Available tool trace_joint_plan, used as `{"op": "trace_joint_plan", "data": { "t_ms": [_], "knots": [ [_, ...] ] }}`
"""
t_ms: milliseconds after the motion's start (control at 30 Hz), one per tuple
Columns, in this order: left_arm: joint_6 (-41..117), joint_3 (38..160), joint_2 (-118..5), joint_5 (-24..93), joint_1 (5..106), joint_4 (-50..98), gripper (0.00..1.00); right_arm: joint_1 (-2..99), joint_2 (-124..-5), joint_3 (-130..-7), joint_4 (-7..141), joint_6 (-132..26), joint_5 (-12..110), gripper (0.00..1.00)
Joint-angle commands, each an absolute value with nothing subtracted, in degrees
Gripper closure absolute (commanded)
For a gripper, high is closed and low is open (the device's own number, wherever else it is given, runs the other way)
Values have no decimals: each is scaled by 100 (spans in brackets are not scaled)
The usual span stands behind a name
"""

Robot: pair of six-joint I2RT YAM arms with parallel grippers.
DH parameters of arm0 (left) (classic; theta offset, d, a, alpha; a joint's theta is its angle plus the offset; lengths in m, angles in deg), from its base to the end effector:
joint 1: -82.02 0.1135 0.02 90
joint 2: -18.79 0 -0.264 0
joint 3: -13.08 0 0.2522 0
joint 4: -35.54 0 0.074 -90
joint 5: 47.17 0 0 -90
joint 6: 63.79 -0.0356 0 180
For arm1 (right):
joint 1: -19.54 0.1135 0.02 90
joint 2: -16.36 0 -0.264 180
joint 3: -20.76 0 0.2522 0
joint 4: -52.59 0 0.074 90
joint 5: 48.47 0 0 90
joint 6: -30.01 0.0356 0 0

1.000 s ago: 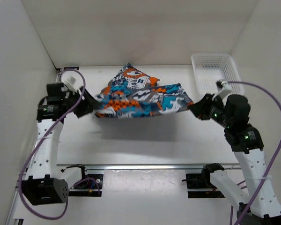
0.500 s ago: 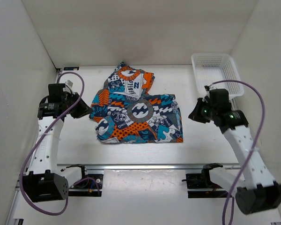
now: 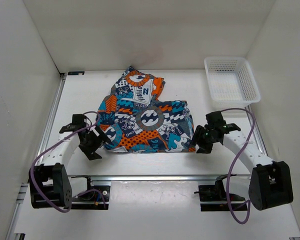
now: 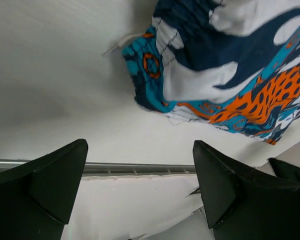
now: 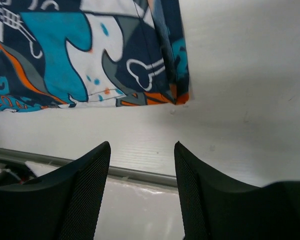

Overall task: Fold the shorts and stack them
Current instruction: Flatten the shorts out, then fold the shorts

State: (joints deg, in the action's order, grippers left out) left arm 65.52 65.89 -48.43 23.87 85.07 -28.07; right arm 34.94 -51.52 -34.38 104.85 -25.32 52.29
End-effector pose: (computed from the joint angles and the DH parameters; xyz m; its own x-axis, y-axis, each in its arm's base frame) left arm 0.1847 -0.0017 0.1888 -0.7666 -0.6408 0.0407 -0.6057 0.7005 -0.3774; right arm 0.2032 0.0629 0.2037 -0.9103 0.3289 -0.2513 0.2199 0.8986 0.3796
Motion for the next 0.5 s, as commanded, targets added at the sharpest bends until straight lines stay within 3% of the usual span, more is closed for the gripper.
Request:
{"op": "trace_joint_plan", "data": {
  "t_ms": [0, 167, 267, 300, 333, 433, 467],
  "knots": [
    [6752, 6630, -5037, 2340, 8457, -2129, 1, 3510, -5157, -3194, 9818, -1791, 5823, 41],
    [6752, 6630, -5740, 2393, 8396, -1743, 1, 3457, -5456, -3079, 9370, -1377, 5990, 27],
    [6752, 6735, -6222, 2516, 8256, -1522, 10, 3457, -5737, -3026, 9062, -1113, 5973, 27],
    [6752, 6736, -6346, 2577, 8255, -1522, 16, 3457, -5903, -3026, 9000, -1052, 5972, 27],
    [6752, 6823, -6443, 2578, 8203, -1522, 33, 3457, -6001, -3026, 8852, -973, 5911, 29],
    [6690, 6990, -6576, 2639, 8202, -1522, 66, 3457, -6458, -3026, 8553, -919, 5911, 37],
    [6690, 6991, -6576, 2639, 8202, -1522, 81, 3457, -6676, -3096, 8499, -919, 5911, 40]
  ]
}}
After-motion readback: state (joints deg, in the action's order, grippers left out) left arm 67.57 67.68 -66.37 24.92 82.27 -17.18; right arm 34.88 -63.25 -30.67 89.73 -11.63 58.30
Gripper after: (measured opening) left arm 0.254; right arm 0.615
